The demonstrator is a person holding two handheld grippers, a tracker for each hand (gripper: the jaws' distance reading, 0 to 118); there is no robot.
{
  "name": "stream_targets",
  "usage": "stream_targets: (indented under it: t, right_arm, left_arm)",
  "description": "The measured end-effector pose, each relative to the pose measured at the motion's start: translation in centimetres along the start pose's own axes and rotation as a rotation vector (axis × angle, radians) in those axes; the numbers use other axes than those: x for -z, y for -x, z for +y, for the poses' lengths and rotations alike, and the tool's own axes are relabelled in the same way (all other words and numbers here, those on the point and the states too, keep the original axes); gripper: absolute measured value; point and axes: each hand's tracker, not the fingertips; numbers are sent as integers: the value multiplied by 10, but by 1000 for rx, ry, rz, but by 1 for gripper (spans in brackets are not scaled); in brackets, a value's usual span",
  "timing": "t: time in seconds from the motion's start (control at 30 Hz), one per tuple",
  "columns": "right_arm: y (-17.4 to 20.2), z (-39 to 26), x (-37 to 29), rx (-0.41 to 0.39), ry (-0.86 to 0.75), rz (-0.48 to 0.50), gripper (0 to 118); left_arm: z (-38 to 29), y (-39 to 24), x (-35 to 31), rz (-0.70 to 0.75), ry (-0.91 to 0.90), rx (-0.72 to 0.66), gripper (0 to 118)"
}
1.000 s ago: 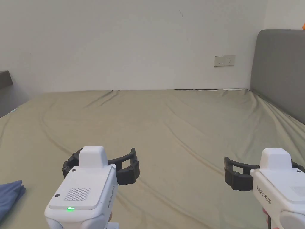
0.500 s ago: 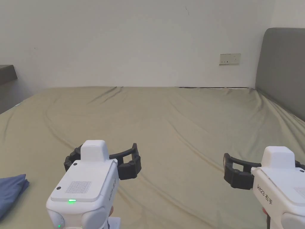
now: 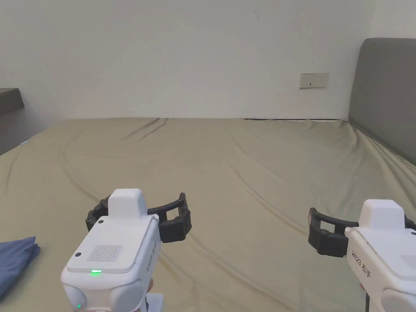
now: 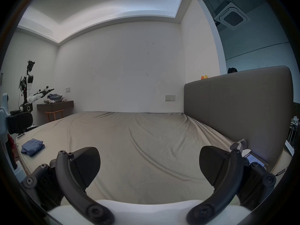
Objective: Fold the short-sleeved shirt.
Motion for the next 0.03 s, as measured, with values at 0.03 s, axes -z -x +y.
stream_targets:
  t: [0.03]
  right_arm:
    - [0,0,0,-5,-2,0,118]
  left_arm:
    - [0,0,0,0,-1,2,118]
